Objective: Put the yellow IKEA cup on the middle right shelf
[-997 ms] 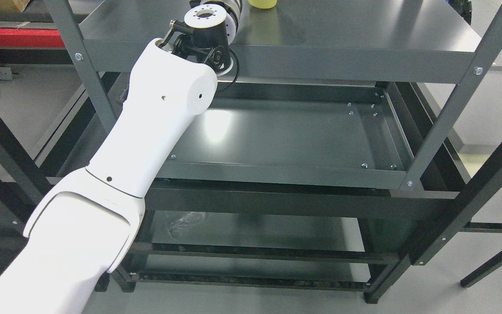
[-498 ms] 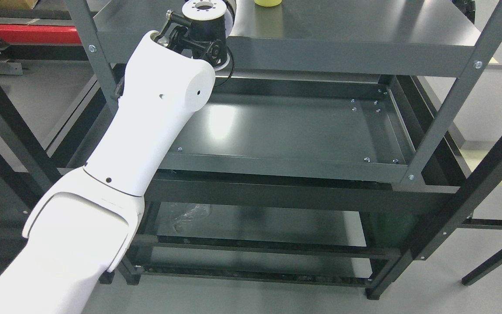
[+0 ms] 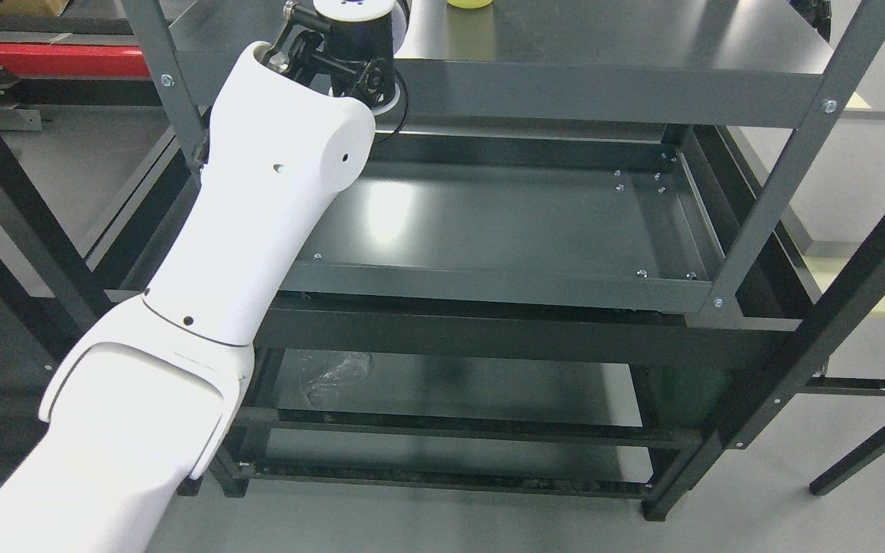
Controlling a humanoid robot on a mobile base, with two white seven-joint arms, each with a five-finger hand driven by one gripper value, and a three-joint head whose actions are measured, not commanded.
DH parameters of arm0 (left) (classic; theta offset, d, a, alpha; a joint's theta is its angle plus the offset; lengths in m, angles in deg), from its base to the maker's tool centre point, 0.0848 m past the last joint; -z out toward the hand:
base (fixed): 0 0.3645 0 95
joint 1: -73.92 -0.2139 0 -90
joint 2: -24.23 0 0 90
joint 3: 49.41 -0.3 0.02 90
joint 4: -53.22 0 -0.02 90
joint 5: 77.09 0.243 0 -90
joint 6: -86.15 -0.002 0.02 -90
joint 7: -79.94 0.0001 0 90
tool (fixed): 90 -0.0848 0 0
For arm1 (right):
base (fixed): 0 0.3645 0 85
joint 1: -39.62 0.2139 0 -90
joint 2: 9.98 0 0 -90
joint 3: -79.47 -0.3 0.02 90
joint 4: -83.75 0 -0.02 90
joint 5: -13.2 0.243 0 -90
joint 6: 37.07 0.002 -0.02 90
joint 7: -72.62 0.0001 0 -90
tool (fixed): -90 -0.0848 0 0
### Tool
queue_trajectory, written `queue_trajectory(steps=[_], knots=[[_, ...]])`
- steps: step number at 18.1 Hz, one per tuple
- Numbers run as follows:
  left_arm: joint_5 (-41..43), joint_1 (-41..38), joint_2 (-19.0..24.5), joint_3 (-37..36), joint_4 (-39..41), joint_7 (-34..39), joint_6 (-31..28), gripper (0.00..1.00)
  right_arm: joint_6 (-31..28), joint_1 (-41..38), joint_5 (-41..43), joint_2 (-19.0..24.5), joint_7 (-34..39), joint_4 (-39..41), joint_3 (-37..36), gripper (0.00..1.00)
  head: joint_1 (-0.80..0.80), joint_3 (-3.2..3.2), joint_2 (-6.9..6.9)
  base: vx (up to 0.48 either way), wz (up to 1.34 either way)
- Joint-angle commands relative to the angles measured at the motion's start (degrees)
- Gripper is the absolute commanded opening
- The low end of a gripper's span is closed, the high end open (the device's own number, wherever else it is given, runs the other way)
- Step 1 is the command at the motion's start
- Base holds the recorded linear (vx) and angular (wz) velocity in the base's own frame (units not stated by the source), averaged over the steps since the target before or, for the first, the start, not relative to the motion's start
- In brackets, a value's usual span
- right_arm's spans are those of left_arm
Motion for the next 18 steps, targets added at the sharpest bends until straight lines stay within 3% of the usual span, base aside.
queue_trajectory(steps=[1,8,13,18], knots=[[0.5,-0.3,1.0,3.0,4.8,-0.1,-0.6,0.99,0.0,-0.6,1.4,-1.0,-12.3,0.0,1.0,0.99,0.00,0.00,0.00,-0.060,0.00],[2.8,-4.2,1.0,1.7,14.6,-3.1,-0.5,0.99,0.0,-0.6,1.4,-1.0,-12.3,0.0,1.0,0.99,0.00,0.00,0.00,-0.096,0.03],[2.7,-7.2,1.0,-9.4,18.9,-11.7,1.1,0.99,0.0,-0.6,1.4,-1.0,-12.3,-0.1,1.0,0.99,0.00,0.00,0.00,-0.124,0.07],[2.6,-10.3,1.0,-19.1,20.2,-21.8,13.7,0.99,0.0,-0.6,1.4,-1.0,-12.3,0.0,1.0,0.99,0.00,0.00,0.00,-0.101,0.00]])
